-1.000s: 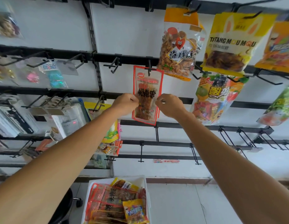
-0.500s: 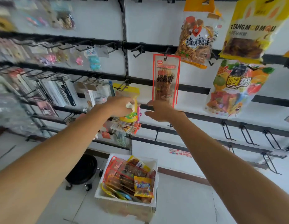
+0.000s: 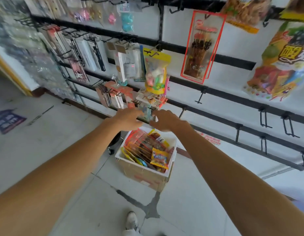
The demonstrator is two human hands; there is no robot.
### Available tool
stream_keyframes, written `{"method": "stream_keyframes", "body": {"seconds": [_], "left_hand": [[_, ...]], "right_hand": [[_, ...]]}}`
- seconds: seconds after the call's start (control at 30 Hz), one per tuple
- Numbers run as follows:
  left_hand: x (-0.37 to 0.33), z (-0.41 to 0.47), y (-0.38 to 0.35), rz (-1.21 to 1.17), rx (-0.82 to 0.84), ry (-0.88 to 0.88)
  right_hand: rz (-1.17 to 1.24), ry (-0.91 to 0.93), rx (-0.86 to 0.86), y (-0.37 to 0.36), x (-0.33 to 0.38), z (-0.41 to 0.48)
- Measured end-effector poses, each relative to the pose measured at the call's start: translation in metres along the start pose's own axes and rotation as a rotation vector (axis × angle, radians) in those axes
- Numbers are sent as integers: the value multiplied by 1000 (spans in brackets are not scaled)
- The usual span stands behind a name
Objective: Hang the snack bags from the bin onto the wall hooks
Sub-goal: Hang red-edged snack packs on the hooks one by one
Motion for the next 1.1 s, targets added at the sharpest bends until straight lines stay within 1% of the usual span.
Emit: {"method": "stream_keyframes", "body": {"seconds": [0.07, 0.2, 0.3, 0.4, 0.57, 0.7, 0.8, 1.0, 1.1], "left_hand": [[9, -2, -13, -12, 12, 20], [32, 0, -43, -125, 62, 24], [49, 4, -66, -125, 81, 28], [66, 9, -85, -135, 125, 49], [102, 23, -125, -243, 189, 99], [126, 45, -150, -301, 223, 127], [148, 70, -170, -395, 219, 142], [193, 134, -228, -506, 197, 215], [200, 166, -256, -497, 129, 210]], "right_hand": [[9, -2, 33, -18, 2, 4], [10, -11, 104, -52, 9, 17], [-14, -27, 142, -71, 16, 29], [-13, -40, 177, -94, 20, 49], [13, -93, 288, -126, 24, 85], [44, -89, 329, -145, 24, 120], [35, -74, 349, -163, 16, 155], [12, -150, 450, -221, -12, 243], [44, -106, 388, -250, -13, 279]]}}
Point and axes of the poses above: each hand's wrist, its own z-axis towards the middle knuckle, its own y-axis out of the back of the hand, x = y × z, the point moved 3 cm from there along z, towards the middle knuckle, and after that the axes turned 8 degrees about -y, right-handed, at the moved point
